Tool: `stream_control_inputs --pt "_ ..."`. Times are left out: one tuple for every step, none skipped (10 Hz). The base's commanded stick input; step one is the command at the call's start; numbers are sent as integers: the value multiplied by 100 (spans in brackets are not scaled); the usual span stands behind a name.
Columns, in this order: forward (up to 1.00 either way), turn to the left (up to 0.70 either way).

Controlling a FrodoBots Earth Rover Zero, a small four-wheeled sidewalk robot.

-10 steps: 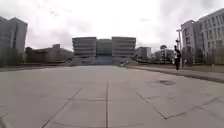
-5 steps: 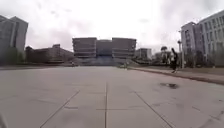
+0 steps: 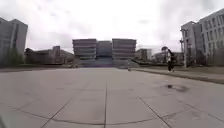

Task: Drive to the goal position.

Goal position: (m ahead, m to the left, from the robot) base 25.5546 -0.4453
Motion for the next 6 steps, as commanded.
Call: stream_control_inputs --pt "70 26" --pt "70 37" --pt "70 37" --pt "70 12" --pt "70 2" --pt "70 2"
